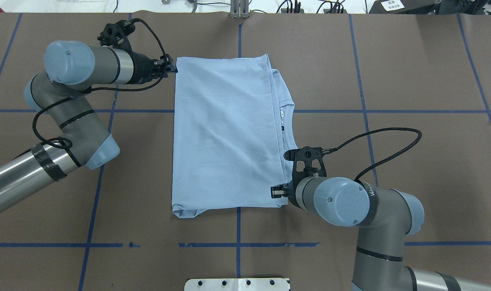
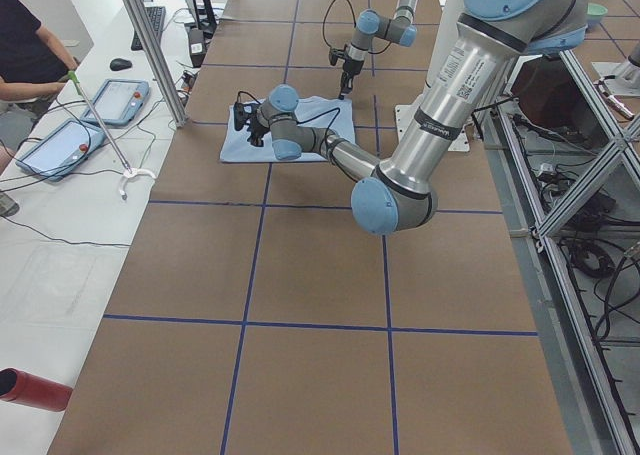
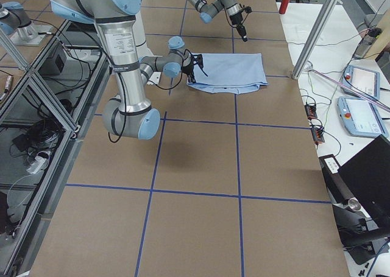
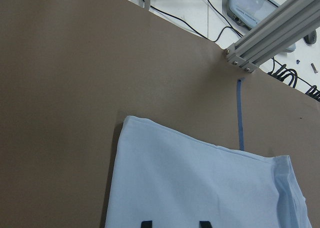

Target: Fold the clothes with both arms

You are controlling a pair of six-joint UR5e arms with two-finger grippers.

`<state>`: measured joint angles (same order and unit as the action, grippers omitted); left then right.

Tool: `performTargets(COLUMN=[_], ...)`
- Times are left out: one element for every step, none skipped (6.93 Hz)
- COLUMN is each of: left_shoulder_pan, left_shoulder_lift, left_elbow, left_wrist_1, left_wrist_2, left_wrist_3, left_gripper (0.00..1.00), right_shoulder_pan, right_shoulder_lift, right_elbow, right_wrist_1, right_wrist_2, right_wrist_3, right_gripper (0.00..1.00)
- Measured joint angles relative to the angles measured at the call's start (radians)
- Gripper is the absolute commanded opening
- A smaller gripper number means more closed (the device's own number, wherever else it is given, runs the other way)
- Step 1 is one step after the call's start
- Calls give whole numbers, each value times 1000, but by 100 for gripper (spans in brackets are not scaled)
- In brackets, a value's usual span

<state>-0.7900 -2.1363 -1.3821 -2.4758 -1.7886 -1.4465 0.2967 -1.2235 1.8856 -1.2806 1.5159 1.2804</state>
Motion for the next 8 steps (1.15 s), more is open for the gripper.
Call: performTargets(left_shoulder_pan=[0, 0, -1, -2, -3, -4, -4, -4], left_shoulder_lift=[0, 0, 1, 1, 2, 5, 7, 9], left_elbow=[0, 0, 0, -1, -8, -18, -23, -27], left_wrist_1=[0, 0, 0, 0, 0, 0, 1, 0], left_wrist_2=[0, 0, 0, 0, 0, -1, -1, -1], left_wrist_3=[0, 0, 0, 0, 0, 0, 0, 0], left_gripper=[42, 42, 42, 42, 42, 42, 42, 42], right_shoulder_pan=[0, 0, -1, -3, -5, -9, -15, -23], right_shoulder_lift=[1, 2, 7, 13, 16, 17, 18, 18], right_elbow=[1, 6, 15, 20, 18, 14, 8, -3], right_wrist_1=[0, -1, -2, -4, -3, 0, 1, 1], right_wrist_2=[-1, -1, -2, -3, -4, -5, -5, -5], right_wrist_3=[7, 28, 110, 257, 442, 584, 666, 700], right_gripper=[50, 50, 57, 58, 59, 64, 64, 64])
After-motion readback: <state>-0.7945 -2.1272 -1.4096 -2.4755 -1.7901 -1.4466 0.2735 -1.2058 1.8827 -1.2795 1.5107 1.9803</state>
